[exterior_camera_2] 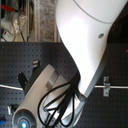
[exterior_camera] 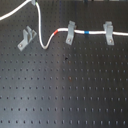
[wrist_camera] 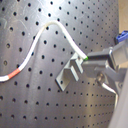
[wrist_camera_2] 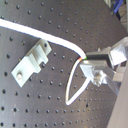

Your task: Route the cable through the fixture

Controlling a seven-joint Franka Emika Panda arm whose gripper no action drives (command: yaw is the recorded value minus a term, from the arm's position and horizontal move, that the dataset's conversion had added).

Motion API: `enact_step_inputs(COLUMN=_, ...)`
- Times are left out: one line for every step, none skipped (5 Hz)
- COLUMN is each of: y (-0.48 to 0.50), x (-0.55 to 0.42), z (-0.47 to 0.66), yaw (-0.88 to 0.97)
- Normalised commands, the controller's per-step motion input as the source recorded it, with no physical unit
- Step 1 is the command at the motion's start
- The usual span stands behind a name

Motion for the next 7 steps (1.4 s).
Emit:
enact_step_inputs(y=0.027, x=-0.041, z=0.0, yaw=0.04)
enact_step_inputs(y=0.022, x=0.05, z=0.26, yaw=0.8)
enact_step_inputs(y=0.094, x=0.069, z=0.45, yaw=0.93)
enact_step_inputs(y=0.093, x=0.097, z=0.54, yaw=0.93)
enact_step_inputs(y=0.032, x=0.038, z=0.27, yaw=0.97)
enact_step_inputs(y=0.095, x=-0.021, z=0.13, yaw=0.95)
enact_step_inputs(y=0.074, x=0.065, z=0.09, yaw=0.86)
